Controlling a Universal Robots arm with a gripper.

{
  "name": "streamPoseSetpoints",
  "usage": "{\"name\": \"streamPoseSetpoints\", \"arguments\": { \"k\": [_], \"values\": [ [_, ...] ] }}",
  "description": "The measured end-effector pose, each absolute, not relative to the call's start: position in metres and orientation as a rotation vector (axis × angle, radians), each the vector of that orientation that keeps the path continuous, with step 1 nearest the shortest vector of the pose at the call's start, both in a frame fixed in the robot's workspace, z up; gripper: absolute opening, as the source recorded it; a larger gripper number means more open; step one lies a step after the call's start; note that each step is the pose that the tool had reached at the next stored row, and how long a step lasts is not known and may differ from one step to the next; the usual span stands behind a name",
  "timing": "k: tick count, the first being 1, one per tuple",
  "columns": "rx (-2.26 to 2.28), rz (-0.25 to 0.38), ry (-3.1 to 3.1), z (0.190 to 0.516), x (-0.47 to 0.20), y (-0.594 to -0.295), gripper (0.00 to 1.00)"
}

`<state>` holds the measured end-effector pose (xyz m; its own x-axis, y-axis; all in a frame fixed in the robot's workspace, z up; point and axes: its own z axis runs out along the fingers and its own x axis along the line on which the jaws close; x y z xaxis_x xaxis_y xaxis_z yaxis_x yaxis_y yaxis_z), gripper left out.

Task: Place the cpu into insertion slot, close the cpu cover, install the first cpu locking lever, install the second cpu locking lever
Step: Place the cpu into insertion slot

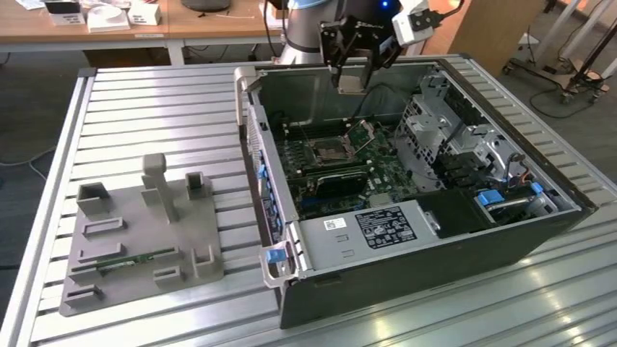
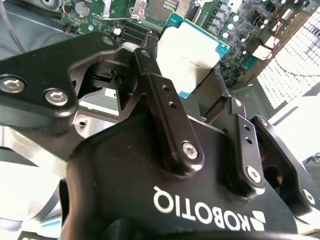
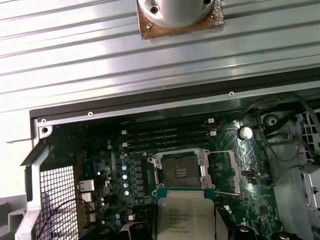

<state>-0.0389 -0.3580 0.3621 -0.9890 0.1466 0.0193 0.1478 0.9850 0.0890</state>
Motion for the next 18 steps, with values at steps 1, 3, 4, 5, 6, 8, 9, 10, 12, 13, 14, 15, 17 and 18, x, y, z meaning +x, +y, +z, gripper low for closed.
{"name": "streamPoseSetpoints", "arguments": {
  "k": [1,3,4,5,6,8,9,10,12,13,14,15,17,18],
  "values": [
    [-0.236,-0.141,-3.117,0.362,-0.04,-0.358,0.55],
    [-0.242,-0.141,-3.117,0.3621,-0.0416,-0.358,0.55],
    [-0.243,-0.141,-3.117,0.3621,-0.0417,-0.358,0.55],
    [-0.243,-0.141,-3.117,0.3621,-0.0417,-0.358,0.55],
    [-0.243,-0.141,-3.117,0.3621,-0.0418,-0.358,0.55],
    [-0.243,-0.141,-3.117,0.3621,-0.0418,-0.358,0.55],
    [-0.243,-0.141,-3.117,0.3621,-0.0418,-0.358,0.55],
    [-0.244,-0.141,-3.117,0.3621,-0.0418,-0.358,0.55],
    [-0.245,-0.141,-3.117,0.3621,-0.0418,-0.358,0.55],
    [-0.254,-0.141,-3.116,0.3621,-0.0418,-0.358,0.55],
    [-0.273,-0.141,-3.115,0.362,-0.0418,-0.358,0.55],
    [-0.293,-0.141,-3.114,0.3619,-0.0418,-0.358,0.55],
    [-0.346,-0.142,-3.11,0.3617,-0.0418,-0.358,0.55],
    [-0.375,-0.142,-3.107,0.3615,-0.0418,-0.358,0.55]
  ]
}}
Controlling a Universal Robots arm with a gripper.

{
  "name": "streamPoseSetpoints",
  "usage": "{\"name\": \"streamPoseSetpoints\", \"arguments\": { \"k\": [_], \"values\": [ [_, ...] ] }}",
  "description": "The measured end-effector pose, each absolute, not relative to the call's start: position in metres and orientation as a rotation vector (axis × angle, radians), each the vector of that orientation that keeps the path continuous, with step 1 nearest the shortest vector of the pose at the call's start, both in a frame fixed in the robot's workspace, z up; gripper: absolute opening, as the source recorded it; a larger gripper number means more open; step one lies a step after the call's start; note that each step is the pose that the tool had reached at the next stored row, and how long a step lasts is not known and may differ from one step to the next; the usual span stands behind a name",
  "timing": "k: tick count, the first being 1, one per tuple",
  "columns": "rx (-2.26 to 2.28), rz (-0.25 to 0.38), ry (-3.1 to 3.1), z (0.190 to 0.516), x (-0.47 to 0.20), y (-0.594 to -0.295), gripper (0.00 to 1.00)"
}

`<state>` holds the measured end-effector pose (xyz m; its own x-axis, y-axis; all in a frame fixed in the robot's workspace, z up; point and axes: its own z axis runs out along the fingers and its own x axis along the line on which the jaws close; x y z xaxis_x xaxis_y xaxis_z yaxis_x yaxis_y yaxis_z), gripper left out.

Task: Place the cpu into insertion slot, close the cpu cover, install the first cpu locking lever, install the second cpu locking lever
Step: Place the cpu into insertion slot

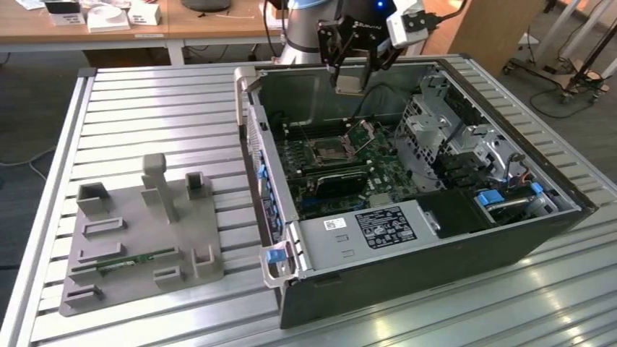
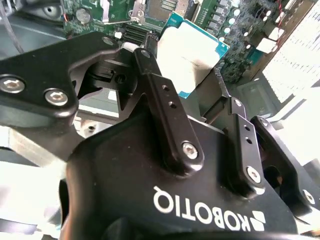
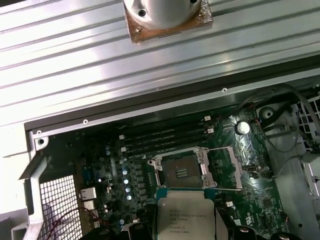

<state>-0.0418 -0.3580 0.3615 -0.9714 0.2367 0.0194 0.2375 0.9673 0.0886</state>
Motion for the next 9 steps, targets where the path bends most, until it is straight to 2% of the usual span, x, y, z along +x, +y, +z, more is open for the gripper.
{"name": "streamPoseSetpoints", "arguments": {
  "k": [9],
  "values": [
    [-0.629,-0.143,-3.074,0.3592,-0.0418,-0.358,0.55]
  ]
}}
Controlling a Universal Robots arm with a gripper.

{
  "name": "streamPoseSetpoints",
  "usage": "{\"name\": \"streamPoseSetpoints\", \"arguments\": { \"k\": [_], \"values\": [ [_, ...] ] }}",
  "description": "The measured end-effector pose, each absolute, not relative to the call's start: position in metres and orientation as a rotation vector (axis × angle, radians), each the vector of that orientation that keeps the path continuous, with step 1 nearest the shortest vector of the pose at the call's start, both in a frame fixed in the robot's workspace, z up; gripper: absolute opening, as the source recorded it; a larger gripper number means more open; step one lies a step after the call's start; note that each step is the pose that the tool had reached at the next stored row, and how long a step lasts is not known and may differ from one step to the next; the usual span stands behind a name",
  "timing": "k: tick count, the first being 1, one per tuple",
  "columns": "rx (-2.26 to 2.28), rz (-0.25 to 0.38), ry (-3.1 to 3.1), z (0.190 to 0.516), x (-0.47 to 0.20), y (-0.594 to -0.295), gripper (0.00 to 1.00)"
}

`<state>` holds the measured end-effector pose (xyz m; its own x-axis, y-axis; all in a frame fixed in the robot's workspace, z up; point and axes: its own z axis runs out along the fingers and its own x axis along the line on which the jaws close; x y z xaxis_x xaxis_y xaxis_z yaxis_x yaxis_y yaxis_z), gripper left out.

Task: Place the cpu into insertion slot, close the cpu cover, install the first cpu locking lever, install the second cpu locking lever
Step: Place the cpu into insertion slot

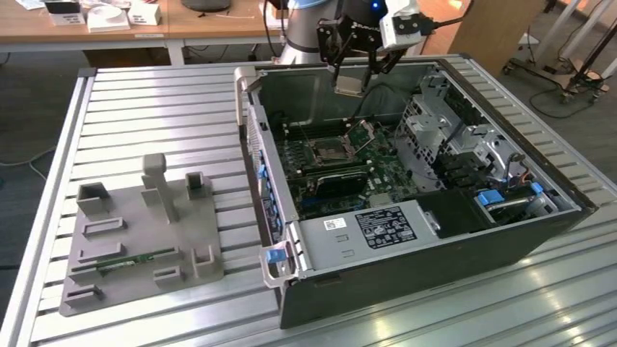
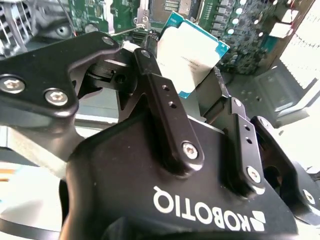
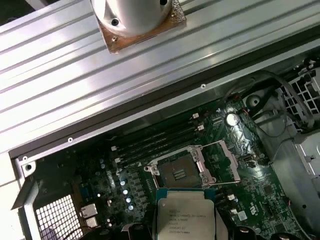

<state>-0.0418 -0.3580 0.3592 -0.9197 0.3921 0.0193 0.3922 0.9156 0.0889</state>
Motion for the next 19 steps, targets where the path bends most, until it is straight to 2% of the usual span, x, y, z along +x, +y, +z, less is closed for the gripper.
{"name": "streamPoseSetpoints", "arguments": {
  "k": [19],
  "values": [
    [-1.024,-0.142,-2.978,0.3519,-0.0432,-0.358,0.55]
  ]
}}
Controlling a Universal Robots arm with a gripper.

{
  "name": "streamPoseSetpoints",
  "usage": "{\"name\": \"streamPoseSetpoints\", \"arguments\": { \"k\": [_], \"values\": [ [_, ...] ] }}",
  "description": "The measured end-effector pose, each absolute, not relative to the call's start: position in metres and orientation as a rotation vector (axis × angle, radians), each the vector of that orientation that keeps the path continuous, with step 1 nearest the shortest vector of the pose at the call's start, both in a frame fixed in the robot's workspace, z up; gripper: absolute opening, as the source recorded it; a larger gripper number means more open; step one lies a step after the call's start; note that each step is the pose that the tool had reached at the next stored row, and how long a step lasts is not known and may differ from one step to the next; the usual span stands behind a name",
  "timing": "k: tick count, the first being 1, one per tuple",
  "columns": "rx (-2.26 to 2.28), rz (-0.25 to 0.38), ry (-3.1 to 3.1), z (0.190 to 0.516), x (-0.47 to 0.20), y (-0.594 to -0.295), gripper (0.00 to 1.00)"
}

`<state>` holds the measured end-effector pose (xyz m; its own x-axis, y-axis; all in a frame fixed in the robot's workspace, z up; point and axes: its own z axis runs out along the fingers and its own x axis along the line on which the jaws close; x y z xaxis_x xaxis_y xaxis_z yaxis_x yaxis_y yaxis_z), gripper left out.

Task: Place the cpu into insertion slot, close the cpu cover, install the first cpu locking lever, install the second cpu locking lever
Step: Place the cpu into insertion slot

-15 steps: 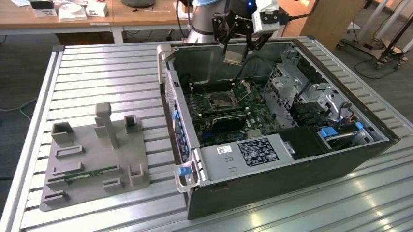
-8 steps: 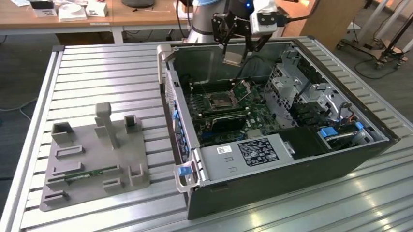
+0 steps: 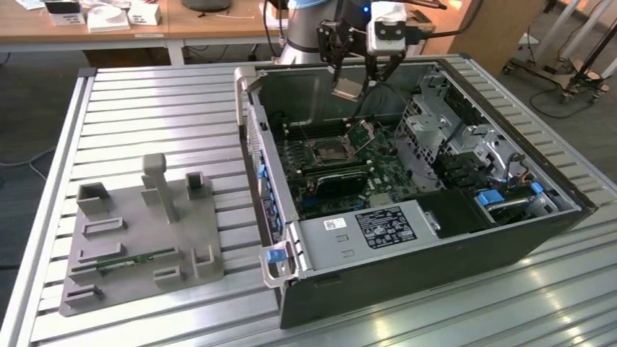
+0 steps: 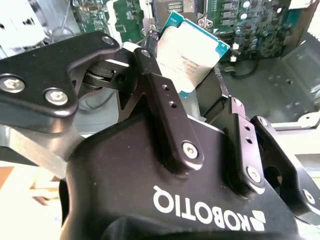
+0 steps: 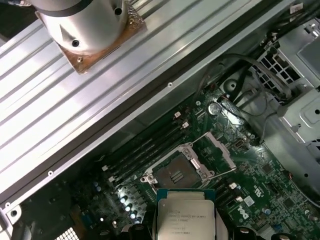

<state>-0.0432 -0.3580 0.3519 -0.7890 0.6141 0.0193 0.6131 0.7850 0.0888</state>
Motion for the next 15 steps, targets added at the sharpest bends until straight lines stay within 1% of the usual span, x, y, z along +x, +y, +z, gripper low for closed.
{"name": "streamPoseSetpoints", "arguments": {
  "k": [15],
  "values": [
    [1.244,0.139,2.862,0.3478,-0.0434,-0.358,0.55]
  ]
}}
